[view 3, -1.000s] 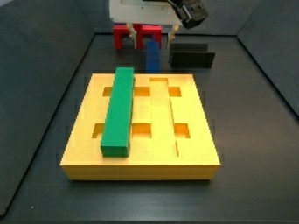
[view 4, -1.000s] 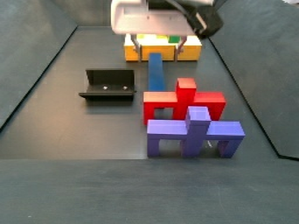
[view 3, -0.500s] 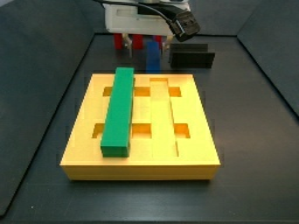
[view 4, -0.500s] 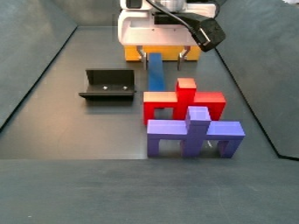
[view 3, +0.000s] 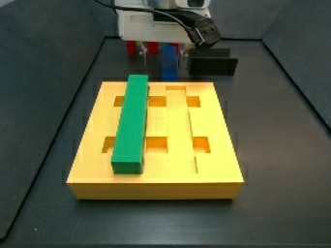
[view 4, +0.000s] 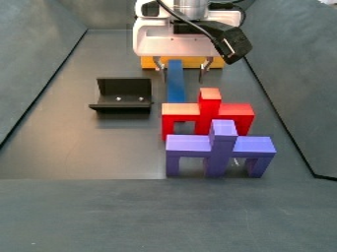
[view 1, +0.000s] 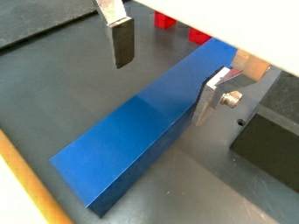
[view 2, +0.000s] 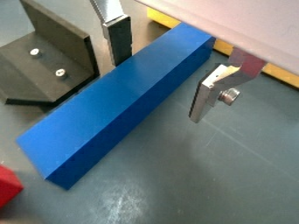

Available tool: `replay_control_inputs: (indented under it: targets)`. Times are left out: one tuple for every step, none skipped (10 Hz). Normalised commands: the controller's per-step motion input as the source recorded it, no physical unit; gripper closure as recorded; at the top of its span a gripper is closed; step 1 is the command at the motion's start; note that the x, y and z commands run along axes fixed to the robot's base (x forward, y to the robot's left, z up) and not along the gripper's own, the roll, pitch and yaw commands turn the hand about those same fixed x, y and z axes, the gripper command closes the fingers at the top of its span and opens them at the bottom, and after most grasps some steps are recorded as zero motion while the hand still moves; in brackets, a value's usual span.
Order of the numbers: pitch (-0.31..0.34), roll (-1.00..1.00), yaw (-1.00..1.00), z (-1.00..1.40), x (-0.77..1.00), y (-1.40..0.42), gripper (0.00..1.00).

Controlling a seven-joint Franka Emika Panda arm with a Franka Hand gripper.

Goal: Pick up the blue object. Move up. Move to above the board. Insert the blue object.
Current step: Pick up the blue object.

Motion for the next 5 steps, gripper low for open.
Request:
replay_control_inputs:
  targets:
    - [0.0, 0.18, -0.01, -0.19, -0.01, 0.13, 0.0]
    - [0.0, 0.21, -0.01, -0.19, 0.0, 0.01, 0.0]
    - [0.0, 0.22, -0.11, -0.17, 0.0, 0.0, 0.0]
    - [0.0, 0.19, -0.07, -0.14, 0.0, -0.02, 0.0]
    - [-0.041, 0.15, -0.05, -0.17, 0.0, 0.0, 0.0]
